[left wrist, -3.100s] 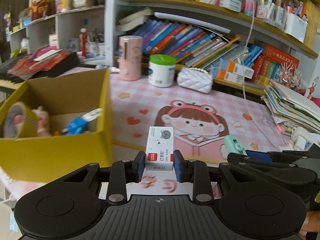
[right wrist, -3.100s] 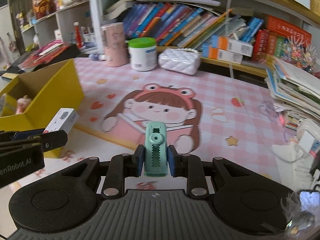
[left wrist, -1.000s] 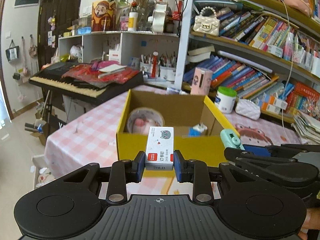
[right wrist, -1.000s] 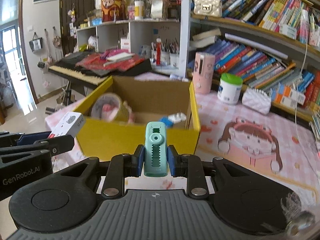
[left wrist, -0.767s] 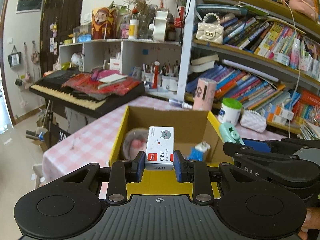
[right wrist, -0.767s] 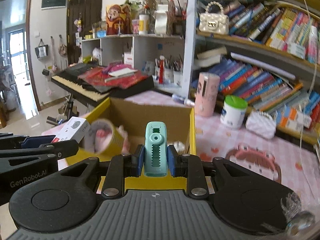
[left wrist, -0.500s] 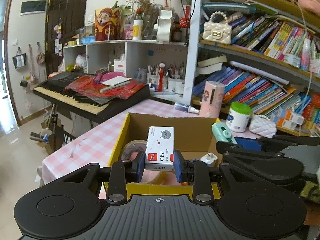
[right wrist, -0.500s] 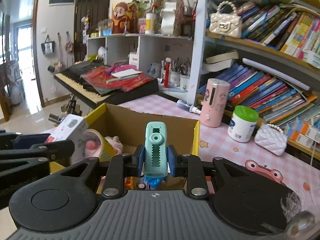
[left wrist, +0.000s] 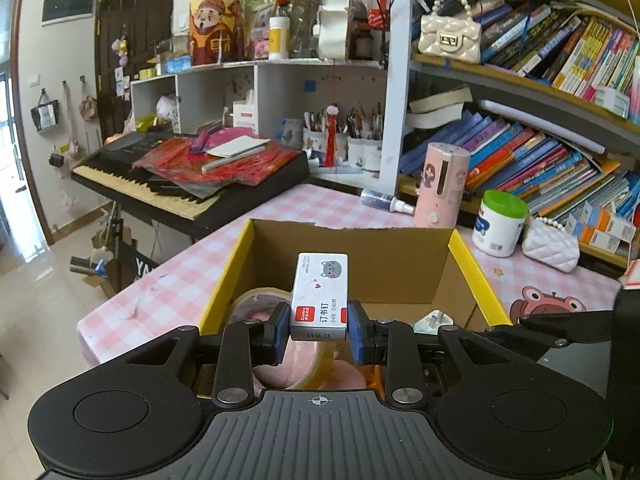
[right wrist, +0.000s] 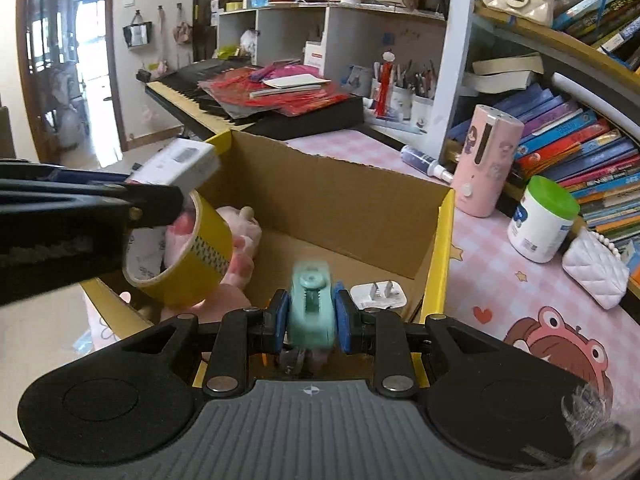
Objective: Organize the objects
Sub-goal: 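Lower the white box and mint-green toy into the yellow box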
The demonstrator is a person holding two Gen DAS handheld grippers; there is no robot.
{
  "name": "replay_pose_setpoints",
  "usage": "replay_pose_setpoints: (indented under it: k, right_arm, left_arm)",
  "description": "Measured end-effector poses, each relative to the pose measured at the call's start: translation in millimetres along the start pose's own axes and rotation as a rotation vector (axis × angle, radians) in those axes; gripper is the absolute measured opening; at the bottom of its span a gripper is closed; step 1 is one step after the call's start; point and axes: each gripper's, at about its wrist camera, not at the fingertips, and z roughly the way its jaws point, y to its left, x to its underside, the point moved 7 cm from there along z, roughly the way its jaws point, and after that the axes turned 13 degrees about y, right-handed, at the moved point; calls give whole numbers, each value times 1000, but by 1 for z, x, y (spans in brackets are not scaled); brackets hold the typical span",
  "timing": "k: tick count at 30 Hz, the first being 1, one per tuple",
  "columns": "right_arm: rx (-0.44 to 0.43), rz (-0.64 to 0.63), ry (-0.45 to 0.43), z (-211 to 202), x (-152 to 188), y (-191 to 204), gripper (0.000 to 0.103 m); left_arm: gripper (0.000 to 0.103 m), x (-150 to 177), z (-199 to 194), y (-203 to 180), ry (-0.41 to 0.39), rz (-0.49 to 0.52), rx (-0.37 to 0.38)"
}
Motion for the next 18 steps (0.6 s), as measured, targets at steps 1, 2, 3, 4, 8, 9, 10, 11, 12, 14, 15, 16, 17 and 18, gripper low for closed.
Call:
replay_pose_setpoints:
  k: [1, 2, 3, 4, 8, 9, 10, 11, 12, 14, 15, 16, 17, 18]
  right_arm:
    - [-3, -3, -3, 0, 0, -1, 24]
    - [-9, -3, -5, 0, 1, -2, 24]
    - [-13, 1, -6, 0, 1, -3, 25]
    - [-15, 7, -6, 0, 2, -5, 27]
    - [-22, 33, -30, -6, 4, -13, 29]
    - [-20, 42, -43, -9, 4, -16, 31]
    - [-15, 53, -61, -13, 3, -19, 34]
    - [-5, 64, -82, -17, 3, -23, 34]
    - [9, 75, -100, -21, 3, -27, 35]
    - [42, 105, -141, -30, 4, -37, 35]
    - [54, 119, -153, -33, 4, -42, 35]
    - [69, 136, -165, -36, 5, -47, 36]
    - [86, 153, -173, -39, 6, -53, 36]
    - [105, 171, -180, -41, 8, -58, 36]
  left_arm:
    - [28, 0, 2, -2, 4, 3, 0]
    - [28, -1, 4, -4, 7, 5, 1]
    - [28, -1, 6, -5, 10, 7, 2]
    - [28, -1, 7, -7, 12, 8, 2]
    - [28, -4, 13, -12, 20, 11, 3]
    - [28, -4, 14, -14, 21, 12, 4]
    - [28, -5, 15, -15, 22, 14, 5]
    - [28, -5, 16, -17, 23, 15, 7]
    - [28, -6, 18, -19, 25, 16, 10]
    - [28, -6, 21, -23, 30, 21, 17]
    - [28, -6, 24, -26, 34, 24, 21]
    - [28, -6, 26, -29, 38, 27, 26]
    - [28, -5, 28, -31, 44, 32, 30]
    - [28, -4, 30, -35, 50, 37, 35]
